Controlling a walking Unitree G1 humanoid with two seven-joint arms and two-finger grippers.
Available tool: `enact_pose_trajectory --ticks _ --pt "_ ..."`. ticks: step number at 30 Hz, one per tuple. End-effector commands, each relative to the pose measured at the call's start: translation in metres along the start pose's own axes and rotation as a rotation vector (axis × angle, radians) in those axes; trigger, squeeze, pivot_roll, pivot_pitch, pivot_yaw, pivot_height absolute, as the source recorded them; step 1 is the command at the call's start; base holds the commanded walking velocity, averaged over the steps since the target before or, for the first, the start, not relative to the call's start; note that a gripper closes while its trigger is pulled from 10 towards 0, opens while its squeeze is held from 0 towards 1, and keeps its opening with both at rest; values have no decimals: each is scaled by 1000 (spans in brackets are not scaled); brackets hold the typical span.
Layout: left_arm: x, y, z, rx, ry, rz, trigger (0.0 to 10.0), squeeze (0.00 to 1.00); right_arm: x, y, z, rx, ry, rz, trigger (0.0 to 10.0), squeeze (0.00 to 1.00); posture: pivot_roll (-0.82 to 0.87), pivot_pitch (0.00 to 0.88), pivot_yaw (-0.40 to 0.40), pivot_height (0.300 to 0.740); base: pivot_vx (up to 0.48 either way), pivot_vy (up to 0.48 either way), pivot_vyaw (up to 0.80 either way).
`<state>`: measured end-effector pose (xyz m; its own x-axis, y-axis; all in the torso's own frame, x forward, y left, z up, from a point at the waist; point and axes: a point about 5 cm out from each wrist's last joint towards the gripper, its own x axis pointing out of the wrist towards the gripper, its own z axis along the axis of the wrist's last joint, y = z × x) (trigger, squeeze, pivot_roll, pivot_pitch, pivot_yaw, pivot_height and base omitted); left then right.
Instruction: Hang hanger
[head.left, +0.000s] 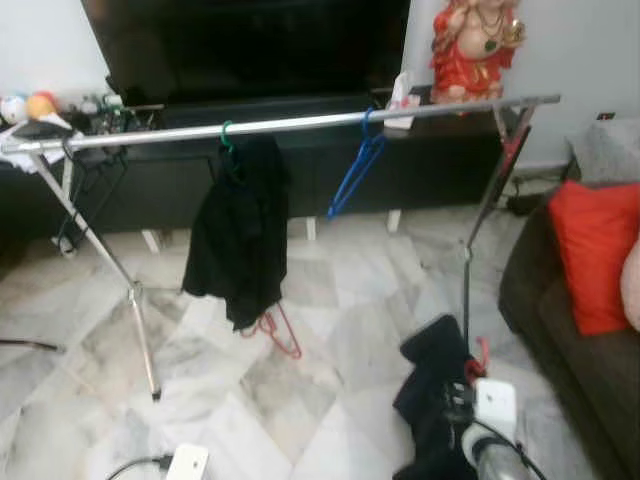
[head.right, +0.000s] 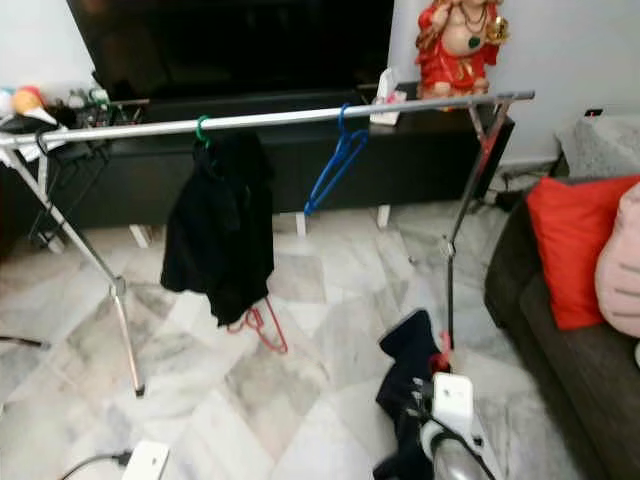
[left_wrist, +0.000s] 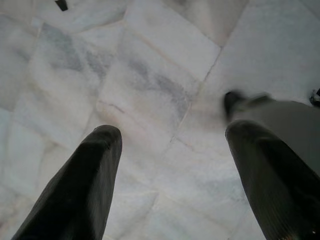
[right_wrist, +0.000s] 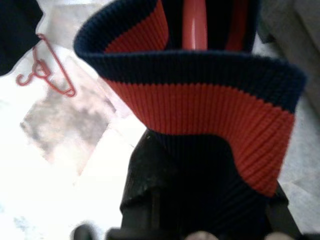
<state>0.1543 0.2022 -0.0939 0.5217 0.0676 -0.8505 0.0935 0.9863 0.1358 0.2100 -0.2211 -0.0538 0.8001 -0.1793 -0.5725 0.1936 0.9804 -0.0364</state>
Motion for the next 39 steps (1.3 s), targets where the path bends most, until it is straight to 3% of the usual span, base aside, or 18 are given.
enact_pose_trajectory --ticks 1,17,39 --pt "-1 6 -6 -2 22 12 10000 0 3 6 9 8 -43 13 10000 0 -30 0 43 740 0 262 0" --pt "-1 6 -5 -1 19 11 10000 0 3 8 10 10 -44 16 10000 0 -29 0 44 740 0 266 0" --pt "-1 4 -2 12 -2 8 10000 0 4 7 12 11 -51 16 10000 0 -27 0 43 740 0 0 0"
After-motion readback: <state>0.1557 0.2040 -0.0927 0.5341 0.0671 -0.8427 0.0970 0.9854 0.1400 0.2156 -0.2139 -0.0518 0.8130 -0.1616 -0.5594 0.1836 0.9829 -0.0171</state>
